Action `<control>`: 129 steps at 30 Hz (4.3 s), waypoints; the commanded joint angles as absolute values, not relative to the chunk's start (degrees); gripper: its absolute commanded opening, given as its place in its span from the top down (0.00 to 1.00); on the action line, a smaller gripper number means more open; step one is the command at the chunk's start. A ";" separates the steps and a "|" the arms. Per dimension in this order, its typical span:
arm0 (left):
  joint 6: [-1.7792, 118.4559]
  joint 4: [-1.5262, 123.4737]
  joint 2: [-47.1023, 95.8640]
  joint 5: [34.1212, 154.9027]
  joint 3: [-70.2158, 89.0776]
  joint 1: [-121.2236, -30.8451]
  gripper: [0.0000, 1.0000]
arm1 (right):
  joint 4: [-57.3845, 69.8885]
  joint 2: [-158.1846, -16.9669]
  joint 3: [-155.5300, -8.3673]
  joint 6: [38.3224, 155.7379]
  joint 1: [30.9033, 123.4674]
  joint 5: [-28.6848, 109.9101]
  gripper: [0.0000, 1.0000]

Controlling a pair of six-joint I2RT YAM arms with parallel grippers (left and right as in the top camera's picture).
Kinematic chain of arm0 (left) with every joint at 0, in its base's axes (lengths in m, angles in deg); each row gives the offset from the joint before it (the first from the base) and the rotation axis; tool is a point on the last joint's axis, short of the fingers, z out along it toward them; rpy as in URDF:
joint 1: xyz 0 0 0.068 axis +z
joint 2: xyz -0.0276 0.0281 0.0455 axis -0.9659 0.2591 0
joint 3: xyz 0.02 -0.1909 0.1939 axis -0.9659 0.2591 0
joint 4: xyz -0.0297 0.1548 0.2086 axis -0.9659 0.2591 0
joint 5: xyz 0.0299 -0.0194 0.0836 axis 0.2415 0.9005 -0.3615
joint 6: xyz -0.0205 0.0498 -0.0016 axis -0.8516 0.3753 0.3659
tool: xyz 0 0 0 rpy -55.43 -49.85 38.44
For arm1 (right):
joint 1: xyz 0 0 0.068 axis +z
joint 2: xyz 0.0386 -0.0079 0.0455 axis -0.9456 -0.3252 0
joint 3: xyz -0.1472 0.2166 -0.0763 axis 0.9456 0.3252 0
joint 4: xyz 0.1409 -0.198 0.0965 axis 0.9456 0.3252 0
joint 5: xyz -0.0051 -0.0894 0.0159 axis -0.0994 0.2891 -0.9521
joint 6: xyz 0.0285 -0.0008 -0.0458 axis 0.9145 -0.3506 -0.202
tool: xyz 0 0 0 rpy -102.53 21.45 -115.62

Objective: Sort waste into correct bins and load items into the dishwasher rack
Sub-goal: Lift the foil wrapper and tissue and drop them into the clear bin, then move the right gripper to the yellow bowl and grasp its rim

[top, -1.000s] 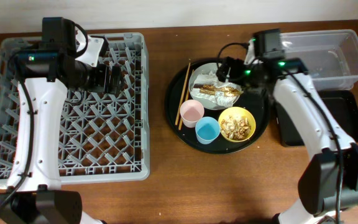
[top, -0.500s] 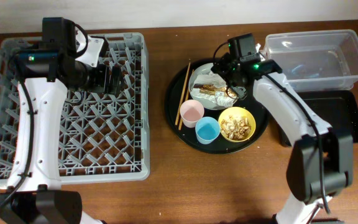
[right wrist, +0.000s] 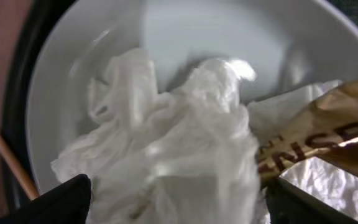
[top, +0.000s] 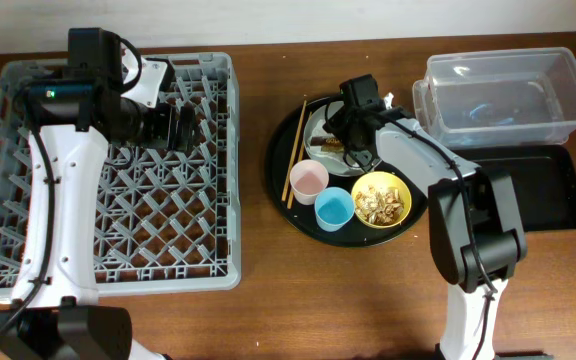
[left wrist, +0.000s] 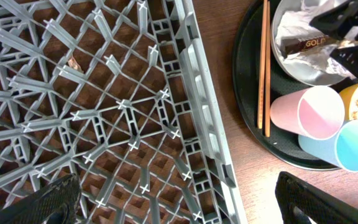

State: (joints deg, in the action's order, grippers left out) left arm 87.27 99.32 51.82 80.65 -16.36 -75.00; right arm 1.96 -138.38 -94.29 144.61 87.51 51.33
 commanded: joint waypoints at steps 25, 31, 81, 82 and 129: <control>87.99 99.32 52.15 81.70 -17.65 -74.97 0.01 | 14.24 -116.72 -103.66 105.62 75.27 54.70 0.96; 87.99 99.32 52.15 81.70 -17.65 -74.97 0.01 | 13.26 -118.78 -103.60 110.17 63.80 56.40 0.96; 87.99 99.96 52.15 80.41 -17.61 -74.95 0.01 | 34.61 -116.90 -92.17 108.59 85.41 47.33 0.43; 87.99 99.96 52.15 80.41 -17.61 -74.95 0.01 | 33.96 -117.97 -91.86 109.01 86.64 48.14 0.44; 87.99 99.28 52.15 80.44 -17.61 -74.95 0.01 | 27.25 -130.67 -87.60 111.08 90.66 49.34 0.69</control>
